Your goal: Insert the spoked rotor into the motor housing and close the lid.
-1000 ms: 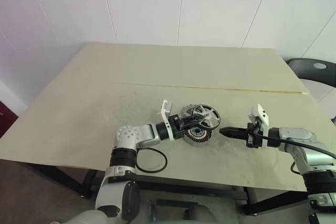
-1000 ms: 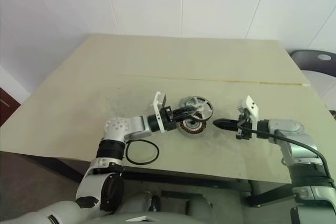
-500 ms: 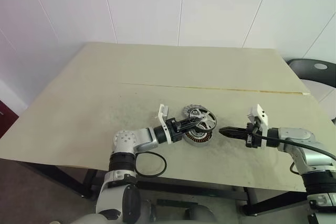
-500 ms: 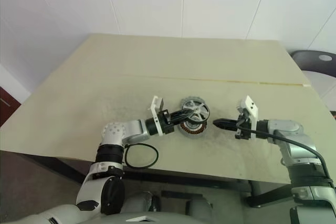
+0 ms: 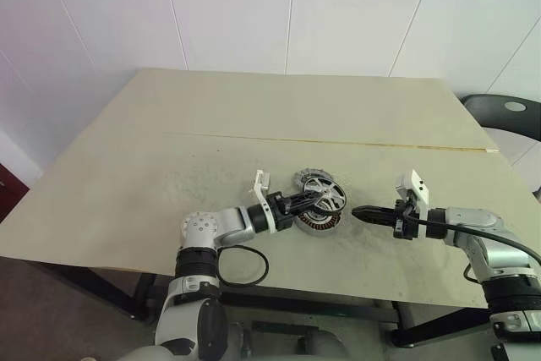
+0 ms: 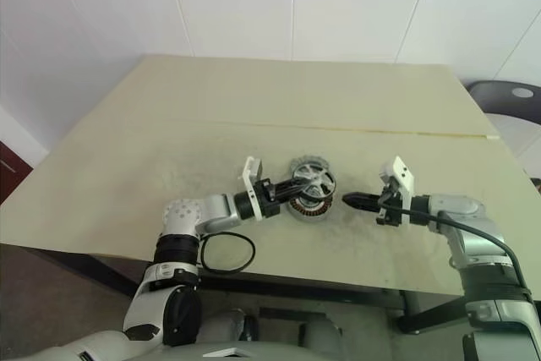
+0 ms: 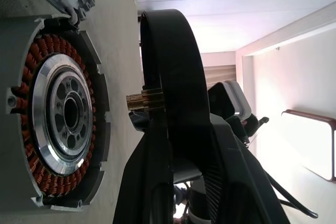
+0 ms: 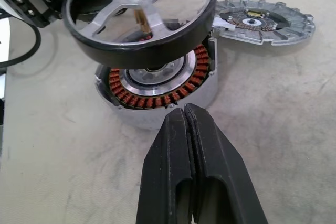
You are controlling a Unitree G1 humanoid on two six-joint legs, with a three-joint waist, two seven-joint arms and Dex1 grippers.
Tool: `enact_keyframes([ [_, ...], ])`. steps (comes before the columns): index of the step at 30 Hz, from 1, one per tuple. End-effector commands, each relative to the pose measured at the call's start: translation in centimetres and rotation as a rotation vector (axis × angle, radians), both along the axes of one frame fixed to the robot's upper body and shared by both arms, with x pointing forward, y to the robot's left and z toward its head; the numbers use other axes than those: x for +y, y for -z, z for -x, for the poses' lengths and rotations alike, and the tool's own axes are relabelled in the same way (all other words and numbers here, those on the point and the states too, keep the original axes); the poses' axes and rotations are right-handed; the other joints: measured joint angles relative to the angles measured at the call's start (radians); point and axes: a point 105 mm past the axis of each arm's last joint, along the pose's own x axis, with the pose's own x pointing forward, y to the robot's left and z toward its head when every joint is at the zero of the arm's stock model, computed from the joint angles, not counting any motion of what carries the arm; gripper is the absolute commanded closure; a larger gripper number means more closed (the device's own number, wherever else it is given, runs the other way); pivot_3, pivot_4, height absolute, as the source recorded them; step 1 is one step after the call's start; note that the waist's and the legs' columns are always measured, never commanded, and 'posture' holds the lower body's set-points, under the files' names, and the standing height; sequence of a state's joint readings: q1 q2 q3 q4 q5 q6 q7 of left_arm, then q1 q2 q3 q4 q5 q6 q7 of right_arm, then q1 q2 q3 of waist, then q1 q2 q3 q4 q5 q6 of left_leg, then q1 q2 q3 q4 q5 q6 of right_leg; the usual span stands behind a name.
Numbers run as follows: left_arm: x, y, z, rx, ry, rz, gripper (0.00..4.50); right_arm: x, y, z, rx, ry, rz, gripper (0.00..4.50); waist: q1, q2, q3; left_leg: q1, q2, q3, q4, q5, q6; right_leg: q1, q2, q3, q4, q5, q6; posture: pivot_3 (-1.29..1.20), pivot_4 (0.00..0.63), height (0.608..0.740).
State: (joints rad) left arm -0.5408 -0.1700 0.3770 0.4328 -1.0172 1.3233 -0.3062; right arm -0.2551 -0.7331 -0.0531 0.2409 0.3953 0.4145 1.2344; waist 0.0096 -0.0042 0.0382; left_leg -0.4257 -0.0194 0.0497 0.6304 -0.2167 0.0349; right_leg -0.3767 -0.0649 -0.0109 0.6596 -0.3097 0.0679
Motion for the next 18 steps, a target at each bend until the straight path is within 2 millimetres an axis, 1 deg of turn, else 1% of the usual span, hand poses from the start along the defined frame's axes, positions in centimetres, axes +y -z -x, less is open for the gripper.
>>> enact_keyframes([
  [1,-0.08,-0.03,0.27,0.013,0.002,0.021,4.08,0.28,-1.01,-0.54,-0.049,-0.015,-0.004,4.5,0.0,0.0,0.0,0.0,0.0,0.0,0.0,0.0,0.0,0.0,0.0,0.0,0.0,0.0,0.0,0.0,0.0,0.74],
  [10,0.08,0.34,0.22,0.025,-0.004,0.002,4.08,0.2,-0.85,-0.59,-0.05,-0.006,-0.001,4.5,0.0,0.0,0.0,0.0,0.0,0.0,0.0,0.0,0.0,0.0,0.0,0.0,0.0,0.0,0.0,0.0,0.0,0.74],
  [12,0.14,0.44,0.21,0.024,-0.006,-0.006,3.35,0.2,-0.81,-0.63,-0.051,-0.003,0.0,4.5,0.0,0.0,0.0,0.0,0.0,0.0,0.0,0.0,0.0,0.0,0.0,0.0,0.0,0.0,0.0,0.0,0.0,0.74],
  [13,0.19,0.54,0.16,0.022,-0.011,-0.017,3.11,0.21,-0.76,-0.67,-0.052,-0.001,0.001,4.5,0.0,0.0,0.0,0.0,0.0,0.0,0.0,0.0,0.0,0.0,0.0,0.0,0.0,0.0,0.0,0.0,0.0,0.74],
  [18,0.49,0.7,-0.25,-0.003,-0.028,-0.082,1.54,0.28,-0.64,-0.83,-0.055,0.002,0.004,4.5,-0.001,0.0,0.0,0.0,0.0,0.0,0.0,0.0,0.0,0.0,0.0,0.0,0.0,0.0,0.0,0.0,0.0,0.74],
])
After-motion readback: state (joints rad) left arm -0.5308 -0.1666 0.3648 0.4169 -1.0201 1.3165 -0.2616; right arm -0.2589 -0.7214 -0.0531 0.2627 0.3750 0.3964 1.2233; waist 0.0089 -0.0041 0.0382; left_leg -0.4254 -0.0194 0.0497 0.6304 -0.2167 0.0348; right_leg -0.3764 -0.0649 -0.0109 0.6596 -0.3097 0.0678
